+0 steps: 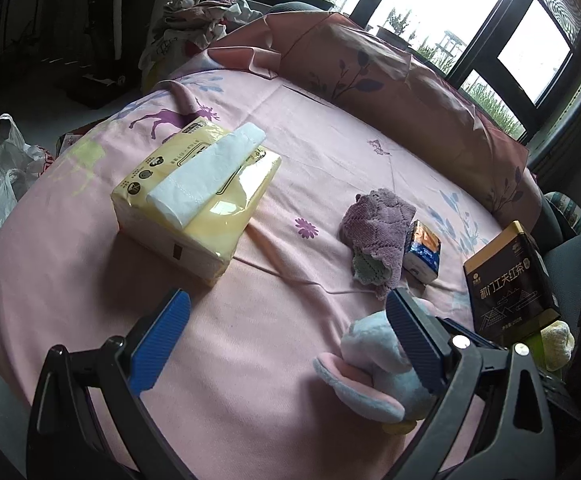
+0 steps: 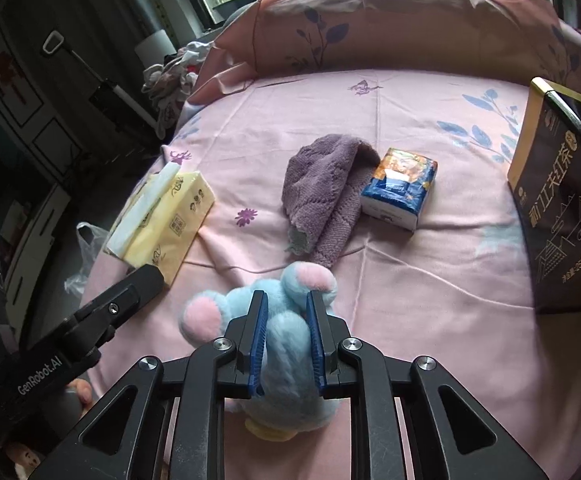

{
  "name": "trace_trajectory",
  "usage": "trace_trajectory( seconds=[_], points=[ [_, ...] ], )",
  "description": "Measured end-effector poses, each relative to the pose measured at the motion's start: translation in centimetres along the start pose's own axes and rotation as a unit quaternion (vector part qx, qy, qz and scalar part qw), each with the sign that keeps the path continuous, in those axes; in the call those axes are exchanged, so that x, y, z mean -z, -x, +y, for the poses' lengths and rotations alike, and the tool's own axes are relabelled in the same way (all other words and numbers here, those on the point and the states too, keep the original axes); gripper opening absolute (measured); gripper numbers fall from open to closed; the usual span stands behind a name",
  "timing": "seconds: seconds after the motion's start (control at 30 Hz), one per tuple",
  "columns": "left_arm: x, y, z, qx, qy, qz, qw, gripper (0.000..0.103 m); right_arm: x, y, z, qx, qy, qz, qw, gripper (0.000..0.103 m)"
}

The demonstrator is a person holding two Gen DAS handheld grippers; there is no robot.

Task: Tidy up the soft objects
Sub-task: 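Grasp the light-blue plush bunny with the right tool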

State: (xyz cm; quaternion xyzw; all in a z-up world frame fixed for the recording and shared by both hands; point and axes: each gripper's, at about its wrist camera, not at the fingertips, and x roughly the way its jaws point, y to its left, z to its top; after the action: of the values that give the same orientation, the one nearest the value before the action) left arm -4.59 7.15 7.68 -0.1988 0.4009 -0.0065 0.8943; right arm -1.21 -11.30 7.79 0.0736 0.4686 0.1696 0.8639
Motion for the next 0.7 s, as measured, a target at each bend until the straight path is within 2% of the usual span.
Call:
trace_trajectory(
  seconds=[0.03,0.1,0.2,0.3,0.6,0.7],
  points=[
    [0.2,-0.1,-0.1,0.001,-0.002,0.003,1.0000,0.097,-0.1,0.8,-0.6,-0.006,-0.004,-0.005,1.000,0.032],
    [0.4,-0.3,-0.2,0.016,-0.003,0.015,0.9998,0.097,-0.2,1.9,-1.2,-0.014,-0.011,-0.019,1.000,0.058],
    [0.7,-0.6,-0.4,0.053,-0.001,0.043,0.9977,0.097,-0.2,3.6,-2.0,-0.010,-0.020,-0.047,0.999,0.070],
    [1.0,-0.7,-0.6,0.079,-0.004,0.063,0.9949,0.097,0.1,4.1,-2.9,-0.025,-0.030,-0.052,0.998,0.071],
    [2.8,-1.1,-2.0,0.128,-0.049,0.119,0.9833,0.097,1.0,1.5,-4.5,-0.112,-0.082,0.009,0.990,0.072],
    [3.7,-1.8,-2.4,0.136,-0.052,0.146,0.9785,0.097,1.3,0.3,-4.8,-0.128,-0.097,0.033,0.986,0.072]
  ],
)
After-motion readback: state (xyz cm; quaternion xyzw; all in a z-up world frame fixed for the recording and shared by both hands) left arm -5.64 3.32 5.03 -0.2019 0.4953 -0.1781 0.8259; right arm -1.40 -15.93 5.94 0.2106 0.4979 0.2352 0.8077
